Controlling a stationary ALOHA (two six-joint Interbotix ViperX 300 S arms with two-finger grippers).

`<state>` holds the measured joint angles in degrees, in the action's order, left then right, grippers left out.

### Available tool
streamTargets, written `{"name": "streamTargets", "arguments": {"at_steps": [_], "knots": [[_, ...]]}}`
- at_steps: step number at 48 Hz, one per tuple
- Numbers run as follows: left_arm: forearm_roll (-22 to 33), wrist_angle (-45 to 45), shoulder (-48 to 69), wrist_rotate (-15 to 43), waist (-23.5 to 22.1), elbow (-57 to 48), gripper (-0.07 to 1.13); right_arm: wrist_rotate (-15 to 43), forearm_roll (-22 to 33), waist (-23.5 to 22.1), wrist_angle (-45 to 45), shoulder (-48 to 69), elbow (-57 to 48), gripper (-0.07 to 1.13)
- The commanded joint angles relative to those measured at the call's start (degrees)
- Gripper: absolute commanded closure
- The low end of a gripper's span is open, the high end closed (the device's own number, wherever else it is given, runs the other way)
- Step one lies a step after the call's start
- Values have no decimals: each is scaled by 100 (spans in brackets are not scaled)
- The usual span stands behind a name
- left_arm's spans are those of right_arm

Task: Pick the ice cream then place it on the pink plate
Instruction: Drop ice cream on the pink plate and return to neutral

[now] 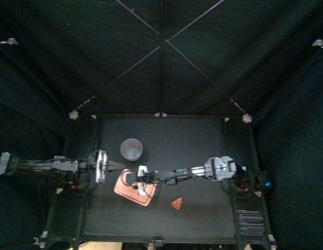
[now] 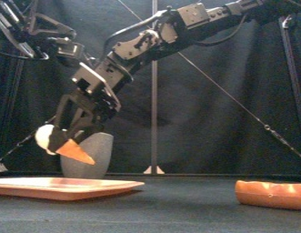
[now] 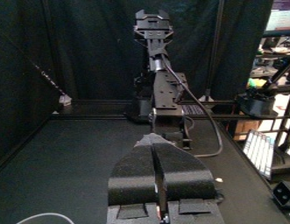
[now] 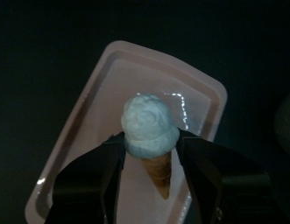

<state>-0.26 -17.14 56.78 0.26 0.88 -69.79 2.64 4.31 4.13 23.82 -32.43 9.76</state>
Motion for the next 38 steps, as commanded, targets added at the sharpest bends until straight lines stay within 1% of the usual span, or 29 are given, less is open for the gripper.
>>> {"name": "streamTargets", "arguments": {"at_steps": [1, 6, 11, 21, 26, 30, 38], "knots": [[-18, -26, -9, 0, 18, 70, 109, -9, 0, 105, 62, 123, 237, 25], [-26, -26, 0, 9, 18, 70, 109, -18, -35, 105, 105, 132, 211, 13], [-35, -26, 0, 0, 18, 70, 109, -18, 18, 141, 114, 193, 149, 7], [-26, -26, 0, 9, 26, 70, 109, 0, 202, 97, 220, 694, -264, 7], [-26, -26, 0, 9, 35, 62, 109, 9, 255, -105, 193, 1239, -721, 7], [-35, -26, 0, 0, 35, 62, 109, 9, 237, -255, -53, 1740, -1195, 7], [-35, -26, 0, 9, 44, 53, 109, -9, 202, -492, -853, 2874, -2224, 7]]}}
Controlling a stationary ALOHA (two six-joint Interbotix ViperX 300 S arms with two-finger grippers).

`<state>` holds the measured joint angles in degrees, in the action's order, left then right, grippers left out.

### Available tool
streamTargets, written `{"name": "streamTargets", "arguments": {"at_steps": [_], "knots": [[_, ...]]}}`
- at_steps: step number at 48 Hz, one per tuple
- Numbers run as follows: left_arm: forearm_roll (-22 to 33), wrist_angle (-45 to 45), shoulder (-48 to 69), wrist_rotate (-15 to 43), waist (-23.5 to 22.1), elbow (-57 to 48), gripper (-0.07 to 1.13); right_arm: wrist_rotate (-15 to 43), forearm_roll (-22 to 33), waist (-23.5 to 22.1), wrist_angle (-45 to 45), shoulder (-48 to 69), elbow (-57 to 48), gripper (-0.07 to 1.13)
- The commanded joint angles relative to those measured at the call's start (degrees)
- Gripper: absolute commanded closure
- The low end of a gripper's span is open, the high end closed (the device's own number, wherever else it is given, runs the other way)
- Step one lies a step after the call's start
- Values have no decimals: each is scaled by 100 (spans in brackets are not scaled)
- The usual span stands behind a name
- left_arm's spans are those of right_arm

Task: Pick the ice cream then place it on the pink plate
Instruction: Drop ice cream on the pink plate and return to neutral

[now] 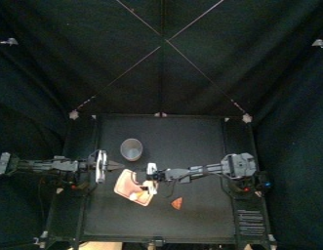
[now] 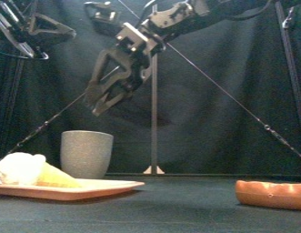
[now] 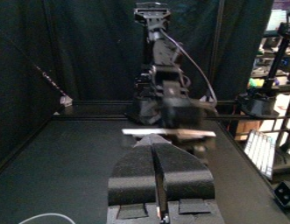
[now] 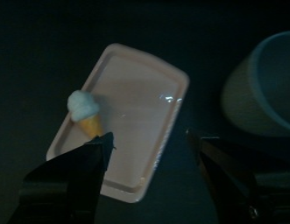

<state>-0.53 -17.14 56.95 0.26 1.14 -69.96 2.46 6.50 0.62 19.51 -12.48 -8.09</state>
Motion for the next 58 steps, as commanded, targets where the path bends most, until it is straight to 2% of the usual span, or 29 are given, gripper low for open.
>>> {"name": "streamTargets", "arguments": {"at_steps": [1, 13, 24, 37, 46, 58], "knots": [[0, -26, -18, 0, 26, 70, 109, 9, -26, -167, -510, 993, -554, 7], [-9, -26, -9, 9, 79, 35, 109, 0, -79, -448, -1406, 2716, -1986, 7], [0, -35, 18, 9, 88, 26, 109, -9, -229, -483, -2514, 4544, -3463, 7], [0, -26, 18, 9, 97, 18, 109, 9, -255, -431, -2672, 6451, -4720, 7], [-9, -26, 18, 9, 97, 18, 109, -9, -378, -431, -2672, 7146, -5273, 7], [-9, -26, 18, 9, 97, 9, 109, -9, -369, -483, -2672, 7260, -5396, 7]]}}
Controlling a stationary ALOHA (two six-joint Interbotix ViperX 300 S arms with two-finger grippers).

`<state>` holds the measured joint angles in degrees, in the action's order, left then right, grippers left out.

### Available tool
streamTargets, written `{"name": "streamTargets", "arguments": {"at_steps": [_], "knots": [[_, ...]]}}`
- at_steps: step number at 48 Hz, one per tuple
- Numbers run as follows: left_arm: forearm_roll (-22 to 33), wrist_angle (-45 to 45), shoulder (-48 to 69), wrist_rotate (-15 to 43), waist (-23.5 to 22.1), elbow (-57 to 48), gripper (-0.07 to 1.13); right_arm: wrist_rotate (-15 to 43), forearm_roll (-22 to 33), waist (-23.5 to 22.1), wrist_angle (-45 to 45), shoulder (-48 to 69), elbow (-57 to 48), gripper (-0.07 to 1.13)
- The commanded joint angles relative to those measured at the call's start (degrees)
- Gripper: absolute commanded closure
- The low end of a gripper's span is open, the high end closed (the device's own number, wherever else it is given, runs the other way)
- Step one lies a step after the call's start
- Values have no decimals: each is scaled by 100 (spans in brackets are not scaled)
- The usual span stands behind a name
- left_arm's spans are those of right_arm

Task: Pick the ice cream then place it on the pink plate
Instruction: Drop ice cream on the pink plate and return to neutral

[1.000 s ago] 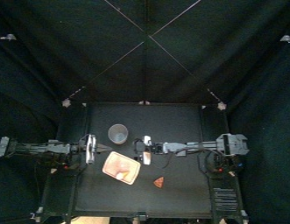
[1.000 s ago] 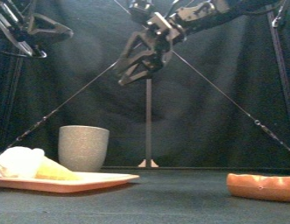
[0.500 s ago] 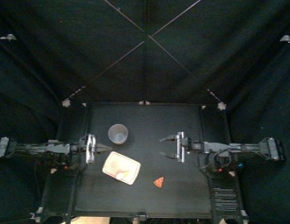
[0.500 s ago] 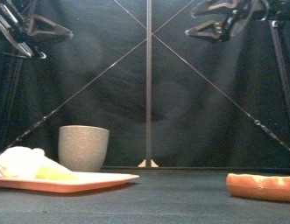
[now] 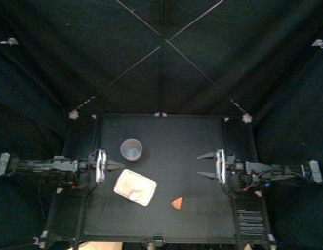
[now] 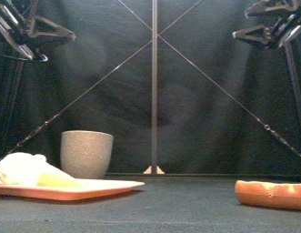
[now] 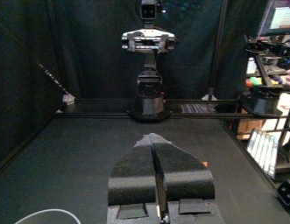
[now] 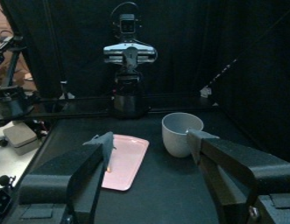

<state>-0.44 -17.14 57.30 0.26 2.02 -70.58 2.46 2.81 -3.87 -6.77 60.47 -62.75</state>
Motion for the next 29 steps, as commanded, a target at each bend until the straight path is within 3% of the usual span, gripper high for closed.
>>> {"name": "streamTargets", "arguments": {"at_steps": [1, 29], "knots": [[-18, -26, -18, 9, 9, 70, 109, -9, -9, -35, -44, -35, 62, 7], [-9, -26, -18, 9, 18, 70, 109, -18, 44, -237, -79, -9, -149, 7]]}}
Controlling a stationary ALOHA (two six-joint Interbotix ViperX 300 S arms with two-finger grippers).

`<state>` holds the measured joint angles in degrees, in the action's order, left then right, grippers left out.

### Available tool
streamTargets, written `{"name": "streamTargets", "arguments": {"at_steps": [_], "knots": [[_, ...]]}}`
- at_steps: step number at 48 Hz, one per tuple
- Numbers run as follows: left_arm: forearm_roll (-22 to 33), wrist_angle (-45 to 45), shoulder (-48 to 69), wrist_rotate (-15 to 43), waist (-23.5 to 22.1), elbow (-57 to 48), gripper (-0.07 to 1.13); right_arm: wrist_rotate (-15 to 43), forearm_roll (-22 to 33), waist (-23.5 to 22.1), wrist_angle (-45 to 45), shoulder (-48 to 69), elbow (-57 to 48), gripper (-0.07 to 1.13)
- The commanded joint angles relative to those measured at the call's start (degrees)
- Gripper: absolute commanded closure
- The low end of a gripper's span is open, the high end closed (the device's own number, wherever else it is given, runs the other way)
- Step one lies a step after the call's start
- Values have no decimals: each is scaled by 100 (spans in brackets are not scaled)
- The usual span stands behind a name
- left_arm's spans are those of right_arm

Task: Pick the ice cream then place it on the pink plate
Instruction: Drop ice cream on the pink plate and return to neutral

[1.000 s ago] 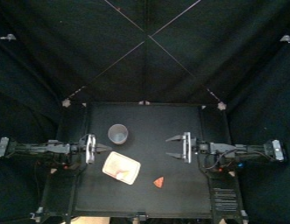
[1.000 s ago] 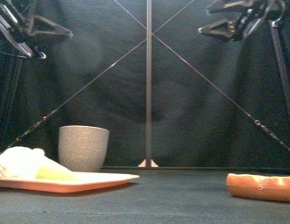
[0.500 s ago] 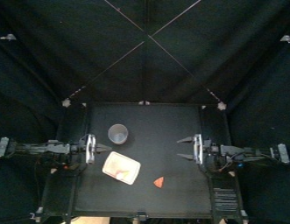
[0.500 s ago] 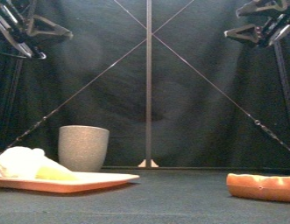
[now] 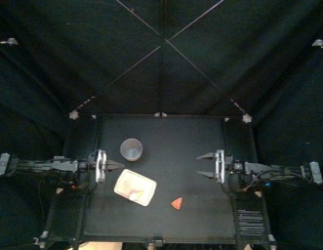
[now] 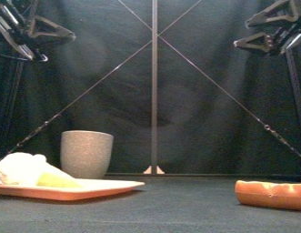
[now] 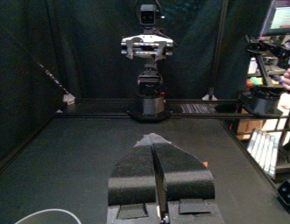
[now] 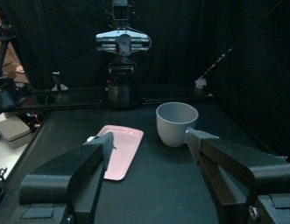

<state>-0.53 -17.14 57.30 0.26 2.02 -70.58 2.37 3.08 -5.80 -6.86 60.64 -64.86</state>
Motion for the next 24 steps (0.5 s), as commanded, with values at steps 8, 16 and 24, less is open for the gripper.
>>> {"name": "streamTargets", "arguments": {"at_steps": [8, 16, 24], "knots": [[0, -26, -18, 9, 18, 62, 109, 0, 35, -44, -141, 0, 88, 7], [0, -26, -18, 9, 26, 62, 109, 0, 26, 0, -220, 9, 44, 7], [0, -26, -18, 9, 70, 53, 109, -9, 35, 123, -360, 0, -35, 7]]}}
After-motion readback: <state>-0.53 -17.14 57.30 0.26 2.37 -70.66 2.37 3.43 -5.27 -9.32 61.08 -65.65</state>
